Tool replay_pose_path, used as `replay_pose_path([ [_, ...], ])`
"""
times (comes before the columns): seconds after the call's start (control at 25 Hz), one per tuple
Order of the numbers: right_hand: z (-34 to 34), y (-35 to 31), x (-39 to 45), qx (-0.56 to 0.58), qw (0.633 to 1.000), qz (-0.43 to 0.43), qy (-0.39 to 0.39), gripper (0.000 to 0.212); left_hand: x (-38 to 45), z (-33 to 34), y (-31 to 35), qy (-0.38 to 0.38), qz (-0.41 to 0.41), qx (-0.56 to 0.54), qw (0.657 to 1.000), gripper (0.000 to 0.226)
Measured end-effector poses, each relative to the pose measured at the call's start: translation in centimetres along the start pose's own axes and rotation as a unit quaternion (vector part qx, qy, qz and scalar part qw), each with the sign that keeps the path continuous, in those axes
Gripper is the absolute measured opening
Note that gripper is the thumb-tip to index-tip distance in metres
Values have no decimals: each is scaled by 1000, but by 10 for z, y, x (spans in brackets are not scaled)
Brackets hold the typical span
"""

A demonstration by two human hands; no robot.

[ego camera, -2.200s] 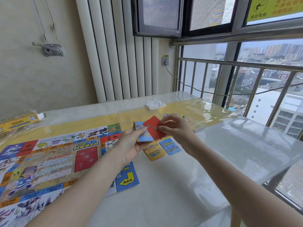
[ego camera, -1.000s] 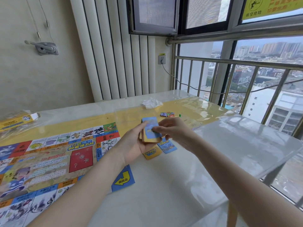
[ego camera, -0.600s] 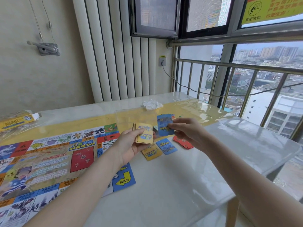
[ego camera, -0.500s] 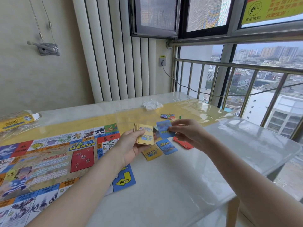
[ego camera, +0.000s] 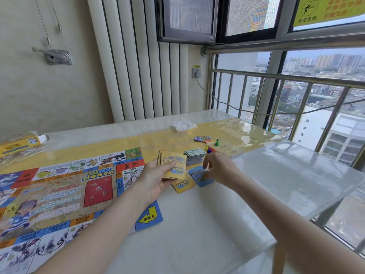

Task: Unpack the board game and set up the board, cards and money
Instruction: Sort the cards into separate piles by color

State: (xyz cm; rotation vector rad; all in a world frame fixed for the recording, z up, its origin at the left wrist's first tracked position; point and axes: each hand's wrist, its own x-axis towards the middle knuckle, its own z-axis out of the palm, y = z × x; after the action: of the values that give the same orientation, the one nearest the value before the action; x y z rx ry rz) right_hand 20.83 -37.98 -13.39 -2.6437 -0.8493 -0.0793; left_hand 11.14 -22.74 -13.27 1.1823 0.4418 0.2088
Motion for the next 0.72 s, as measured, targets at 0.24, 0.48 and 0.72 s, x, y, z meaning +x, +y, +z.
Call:
replay_pose_path([
  [0.24, -13, -31, -2, 397, 917, 26, -34, 17, -2, 2, 3, -38, 0, -24, 999, 6],
  [0.48, -16, -37, -2, 500, 860, 91, -48, 13, -9, -9, 18, -95, -2, -52, 994, 18],
  [0.72, -24, -38, -1, 585, 805, 97, -10, 19, -2, -18, 17, -23, 27, -58, 998, 18],
])
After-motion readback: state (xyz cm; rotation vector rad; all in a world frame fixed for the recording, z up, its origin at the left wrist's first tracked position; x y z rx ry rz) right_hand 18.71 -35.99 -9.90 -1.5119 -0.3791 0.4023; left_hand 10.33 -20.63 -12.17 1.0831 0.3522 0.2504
